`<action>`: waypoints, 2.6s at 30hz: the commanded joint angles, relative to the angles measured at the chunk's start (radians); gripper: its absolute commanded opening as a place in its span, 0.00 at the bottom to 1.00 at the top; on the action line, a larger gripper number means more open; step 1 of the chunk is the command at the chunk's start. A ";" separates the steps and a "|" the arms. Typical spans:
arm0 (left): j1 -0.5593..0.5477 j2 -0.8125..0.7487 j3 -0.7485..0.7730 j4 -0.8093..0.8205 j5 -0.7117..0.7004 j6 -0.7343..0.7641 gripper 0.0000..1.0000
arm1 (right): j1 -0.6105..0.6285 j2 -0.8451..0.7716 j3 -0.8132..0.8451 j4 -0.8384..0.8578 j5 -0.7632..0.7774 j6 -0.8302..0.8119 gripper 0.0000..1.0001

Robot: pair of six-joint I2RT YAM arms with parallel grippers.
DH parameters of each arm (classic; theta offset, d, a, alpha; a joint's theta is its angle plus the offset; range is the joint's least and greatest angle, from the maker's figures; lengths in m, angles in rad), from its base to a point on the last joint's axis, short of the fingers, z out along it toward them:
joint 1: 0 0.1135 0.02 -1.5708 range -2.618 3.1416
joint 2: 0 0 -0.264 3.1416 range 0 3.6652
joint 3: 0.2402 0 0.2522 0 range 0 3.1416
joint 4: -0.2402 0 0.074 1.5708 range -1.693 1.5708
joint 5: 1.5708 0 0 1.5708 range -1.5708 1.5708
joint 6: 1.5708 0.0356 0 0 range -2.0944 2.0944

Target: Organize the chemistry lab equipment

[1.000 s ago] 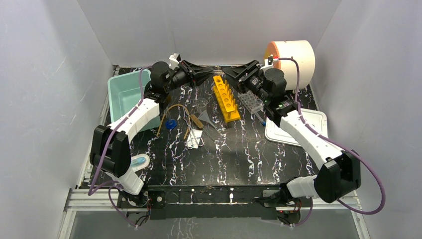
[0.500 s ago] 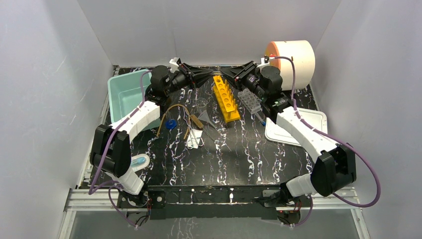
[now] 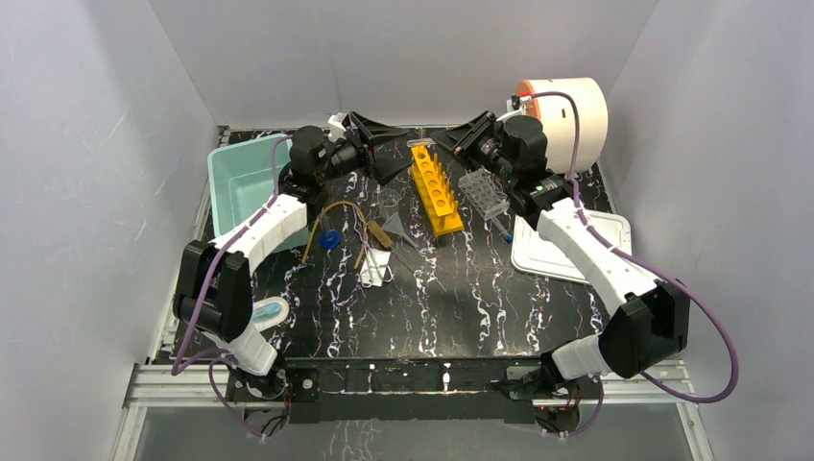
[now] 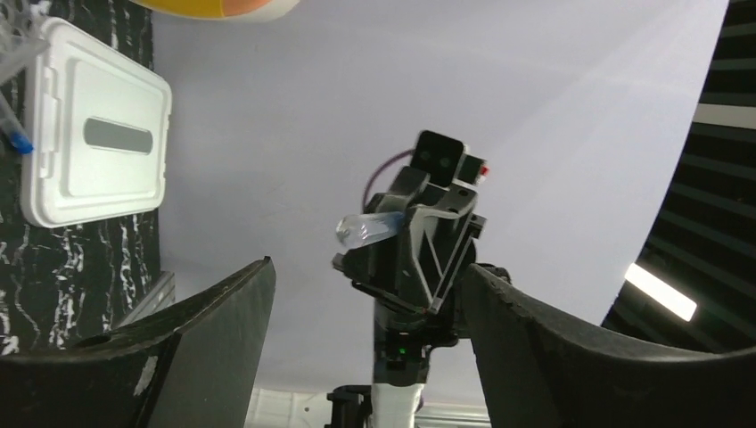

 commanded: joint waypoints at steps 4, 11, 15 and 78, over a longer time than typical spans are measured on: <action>0.070 -0.081 0.066 -0.324 0.069 0.327 0.81 | -0.017 0.017 0.188 -0.247 0.150 -0.508 0.19; 0.075 -0.089 0.216 -0.771 0.025 0.704 0.82 | -0.037 0.131 0.312 -0.476 0.301 -0.822 0.19; 0.075 -0.108 0.233 -0.844 -0.018 0.794 0.82 | -0.085 0.218 0.359 -0.555 0.300 -0.879 0.20; 0.073 -0.104 0.339 -1.089 -0.152 1.060 0.84 | -0.148 0.689 0.489 -0.387 0.188 -1.117 0.26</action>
